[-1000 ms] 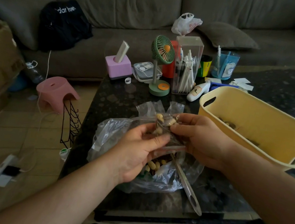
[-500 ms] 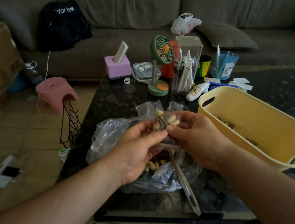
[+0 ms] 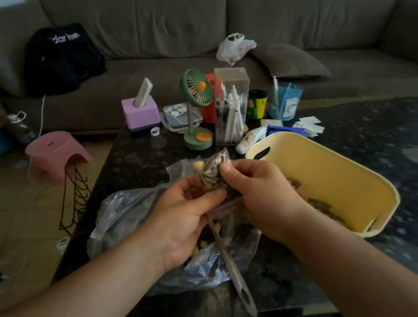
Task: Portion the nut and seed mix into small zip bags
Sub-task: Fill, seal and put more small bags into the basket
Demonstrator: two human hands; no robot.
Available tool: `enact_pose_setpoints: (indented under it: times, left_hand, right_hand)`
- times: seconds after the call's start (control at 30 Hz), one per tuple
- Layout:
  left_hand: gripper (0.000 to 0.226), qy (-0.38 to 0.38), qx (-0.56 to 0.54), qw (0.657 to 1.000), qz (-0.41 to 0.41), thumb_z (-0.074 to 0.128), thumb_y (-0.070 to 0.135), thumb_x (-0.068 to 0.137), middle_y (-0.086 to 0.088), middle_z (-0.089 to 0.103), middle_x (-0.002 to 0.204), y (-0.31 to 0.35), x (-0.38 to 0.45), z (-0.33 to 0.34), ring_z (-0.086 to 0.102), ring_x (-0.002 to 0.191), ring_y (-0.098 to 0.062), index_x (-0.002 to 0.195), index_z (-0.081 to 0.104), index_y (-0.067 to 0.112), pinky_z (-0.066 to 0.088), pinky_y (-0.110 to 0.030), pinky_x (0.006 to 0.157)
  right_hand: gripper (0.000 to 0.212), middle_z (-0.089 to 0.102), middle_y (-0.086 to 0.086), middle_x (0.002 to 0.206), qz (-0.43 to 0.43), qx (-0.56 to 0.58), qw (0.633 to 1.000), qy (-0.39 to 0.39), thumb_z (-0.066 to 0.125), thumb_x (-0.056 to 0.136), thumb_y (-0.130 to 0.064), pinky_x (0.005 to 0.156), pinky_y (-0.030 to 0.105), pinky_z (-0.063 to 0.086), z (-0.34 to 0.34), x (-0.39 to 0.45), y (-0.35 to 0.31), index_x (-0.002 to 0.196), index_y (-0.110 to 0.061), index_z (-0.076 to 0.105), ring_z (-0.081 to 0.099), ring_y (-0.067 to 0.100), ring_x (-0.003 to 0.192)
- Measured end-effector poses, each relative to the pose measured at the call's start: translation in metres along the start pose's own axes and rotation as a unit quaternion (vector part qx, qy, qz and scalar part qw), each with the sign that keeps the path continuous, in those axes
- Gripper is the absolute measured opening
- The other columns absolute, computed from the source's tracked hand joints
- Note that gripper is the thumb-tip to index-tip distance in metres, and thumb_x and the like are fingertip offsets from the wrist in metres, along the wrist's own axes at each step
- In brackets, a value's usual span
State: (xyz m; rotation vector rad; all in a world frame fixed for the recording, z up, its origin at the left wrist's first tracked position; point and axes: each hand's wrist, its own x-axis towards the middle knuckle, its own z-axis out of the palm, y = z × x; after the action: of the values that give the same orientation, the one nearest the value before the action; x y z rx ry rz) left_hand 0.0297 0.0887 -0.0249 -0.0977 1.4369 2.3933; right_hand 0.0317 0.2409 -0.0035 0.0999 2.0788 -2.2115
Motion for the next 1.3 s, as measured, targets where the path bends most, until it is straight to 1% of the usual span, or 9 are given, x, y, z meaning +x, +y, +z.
enact_pose_setpoints:
  times: [0.1, 0.2, 0.3, 0.37, 0.5, 0.7, 1.03, 1.17, 1.3]
  left_hand:
    - [0.049, -0.028, -0.001, 0.999, 0.017, 0.074, 0.004, 0.074, -0.019, 0.076, 0.117, 0.001, 0.006, 0.018, 0.078, 0.103, -0.028, 0.123, 0.067, 0.001, 0.064, -0.039, 0.093]
    - [0.034, -0.057, 0.010, 0.998, 0.023, 0.075, 0.017, 0.078, -0.011, 0.077, 0.105, 0.000, 0.015, 0.037, 0.074, 0.104, -0.027, 0.109, 0.067, 0.008, 0.062, -0.038, 0.095]
    - [0.026, 0.017, 0.082, 0.996, -0.034, 0.072, 0.036, 0.093, -0.005, 0.069, 0.090, -0.008, 0.035, 0.054, 0.069, 0.089, -0.023, 0.104, 0.064, 0.014, 0.061, -0.034, 0.077]
    - [0.036, 0.057, 0.117, 0.988, -0.084, 0.074, 0.038, 0.097, -0.011, 0.068, 0.105, -0.014, 0.048, 0.065, 0.070, 0.090, -0.025, 0.120, 0.060, 0.015, 0.064, -0.034, 0.071]
    - [0.064, 0.061, 0.142, 0.985, -0.082, 0.079, 0.025, 0.095, -0.015, 0.069, 0.118, -0.023, 0.065, 0.080, 0.075, 0.087, -0.025, 0.147, 0.042, 0.027, 0.065, -0.035, 0.064]
    - [0.043, 0.043, 0.178, 0.983, 0.025, 0.064, -0.002, 0.100, -0.009, 0.073, 0.095, -0.038, 0.052, 0.079, 0.071, 0.066, -0.015, 0.120, 0.070, 0.036, 0.062, -0.031, 0.062]
    - [0.053, 0.027, 0.137, 0.986, 0.093, 0.059, -0.003, 0.103, -0.001, 0.079, 0.108, -0.059, 0.004, 0.071, 0.078, 0.091, -0.021, 0.132, 0.065, 0.042, 0.063, -0.038, 0.075]
    - [0.055, 0.031, 0.123, 0.986, 0.108, 0.060, -0.003, 0.102, 0.000, 0.079, 0.111, -0.059, -0.007, 0.073, 0.078, 0.100, -0.023, 0.137, 0.062, 0.040, 0.063, -0.037, 0.075]
    - [0.055, 0.025, 0.115, 0.986, 0.120, 0.061, -0.003, 0.102, -0.001, 0.079, 0.108, -0.058, -0.013, 0.076, 0.079, 0.096, -0.022, 0.131, 0.062, 0.045, 0.065, -0.040, 0.076]
  right_hand:
    - [0.024, 0.079, 0.009, 0.088, -0.069, -0.127, 0.988, 0.045, 0.063, 0.104, -0.029, 0.086, 0.054, 0.063, -0.014, 0.000, -0.012, 0.095, -0.013, 0.079, 0.077, 0.031, 0.089]
    - [0.022, 0.077, -0.001, 0.078, -0.114, -0.211, 0.964, 0.111, 0.063, 0.104, -0.029, 0.072, 0.032, 0.063, -0.043, 0.002, -0.034, 0.091, -0.019, 0.078, 0.074, 0.012, 0.073]
    - [0.017, 0.076, -0.008, 0.079, -0.109, -0.295, 0.929, 0.197, 0.064, 0.102, -0.034, 0.061, 0.019, 0.055, -0.088, 0.006, -0.052, 0.091, -0.029, 0.076, 0.070, -0.001, 0.070]
    - [0.014, 0.073, -0.009, 0.085, -0.065, -0.329, 0.917, 0.215, 0.062, 0.103, -0.036, 0.058, 0.016, 0.051, -0.112, 0.009, -0.052, 0.094, -0.033, 0.073, 0.070, 0.002, 0.074]
    - [0.023, 0.072, -0.002, 0.088, 0.033, -0.428, 0.886, 0.178, 0.060, 0.103, -0.041, 0.073, 0.032, 0.062, -0.137, 0.015, -0.042, 0.099, -0.023, 0.073, 0.071, 0.011, 0.079]
    - [0.024, 0.068, -0.003, 0.106, 0.098, -0.506, 0.854, 0.070, 0.061, 0.103, -0.038, 0.078, 0.031, 0.061, -0.144, 0.014, -0.039, 0.122, -0.026, 0.068, 0.069, 0.013, 0.088]
    - [0.016, 0.052, -0.007, 0.090, 0.134, -0.665, 0.734, -0.007, 0.060, 0.104, -0.023, 0.080, 0.031, 0.050, -0.127, 0.007, -0.017, 0.120, -0.022, 0.062, 0.056, 0.013, 0.086]
    - [0.021, 0.052, -0.007, 0.092, 0.104, -0.680, 0.726, 0.012, 0.061, 0.103, -0.023, 0.083, 0.031, 0.053, -0.125, -0.002, -0.019, 0.124, -0.021, 0.061, 0.058, 0.017, 0.095]
    - [0.034, 0.063, -0.002, 0.124, 0.076, -0.676, 0.732, 0.041, 0.064, 0.101, -0.025, 0.089, 0.034, 0.058, -0.129, -0.019, -0.036, 0.135, -0.030, 0.059, 0.063, 0.020, 0.108]
